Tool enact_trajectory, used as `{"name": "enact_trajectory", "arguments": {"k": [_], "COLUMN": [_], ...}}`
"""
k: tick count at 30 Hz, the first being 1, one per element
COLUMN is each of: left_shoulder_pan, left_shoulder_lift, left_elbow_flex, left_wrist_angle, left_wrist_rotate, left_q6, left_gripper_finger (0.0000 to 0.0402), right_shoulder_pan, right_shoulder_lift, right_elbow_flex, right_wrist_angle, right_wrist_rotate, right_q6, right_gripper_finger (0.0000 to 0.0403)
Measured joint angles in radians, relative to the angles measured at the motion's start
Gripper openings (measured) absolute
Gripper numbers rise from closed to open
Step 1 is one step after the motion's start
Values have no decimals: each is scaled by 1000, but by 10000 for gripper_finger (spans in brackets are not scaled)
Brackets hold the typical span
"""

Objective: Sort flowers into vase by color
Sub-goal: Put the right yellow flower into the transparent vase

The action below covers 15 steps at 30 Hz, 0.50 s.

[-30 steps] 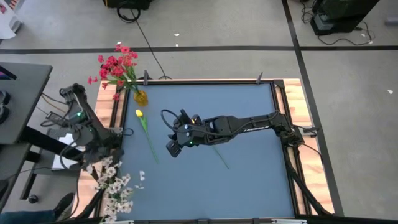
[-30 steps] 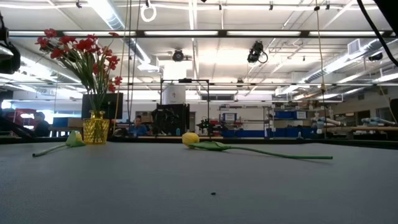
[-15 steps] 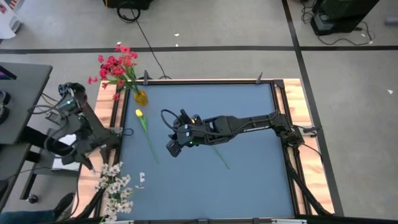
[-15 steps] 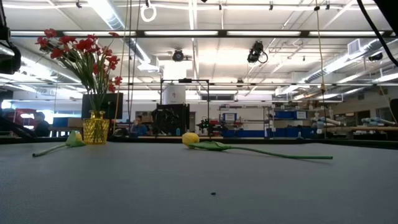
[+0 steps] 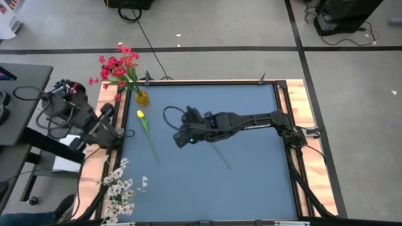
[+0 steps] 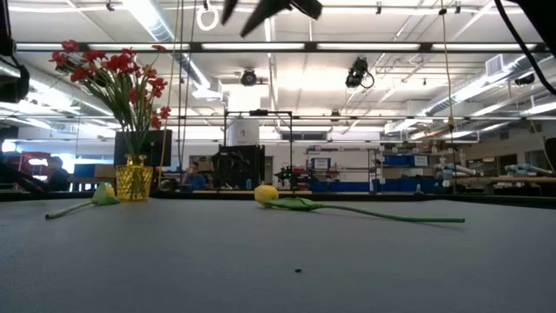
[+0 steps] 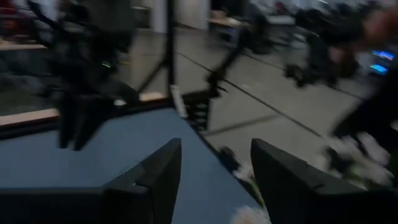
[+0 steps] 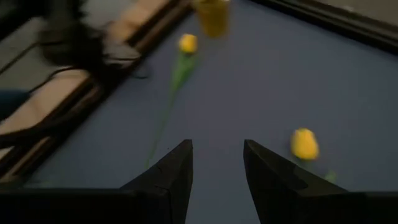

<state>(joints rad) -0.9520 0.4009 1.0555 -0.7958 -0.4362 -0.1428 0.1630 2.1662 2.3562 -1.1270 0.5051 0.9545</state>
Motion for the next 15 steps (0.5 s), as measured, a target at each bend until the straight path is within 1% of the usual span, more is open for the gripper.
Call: {"name": "enact_trajectory", "arguments": {"k": [2, 4, 7, 10, 13, 15], "left_shoulder_pan": [0, 0, 0, 2, 26, 55], "left_shoulder_lift": [8, 24, 58, 101, 137, 160], "left_elbow_flex": [11, 17, 17, 17, 17, 16], "left_wrist_angle": [16, 48, 72, 103, 166, 211], "left_wrist_rotate": [-61, -123, -187, -285, -368, -386], "left_q6": [-13, -24, -25, -29, -30, -30], "left_gripper_finger": [192, 187, 186, 186, 186, 186], "right_shoulder_pan": [-17, -38, -69, -99, -124, -145], "right_shoulder_lift": [0, 0, 1, 1, 1, 1], "right_elbow_flex": [0, -5, -23, -49, -86, -122], "right_wrist_angle": [-44, -54, -49, -48, -74, -97], "right_wrist_rotate": [-4, -32, -103, -161, -167, -179], "right_q6": [62, 91, 92, 66, 26, 44], "right_gripper_finger": [151, 151, 151, 151, 151, 151]}}
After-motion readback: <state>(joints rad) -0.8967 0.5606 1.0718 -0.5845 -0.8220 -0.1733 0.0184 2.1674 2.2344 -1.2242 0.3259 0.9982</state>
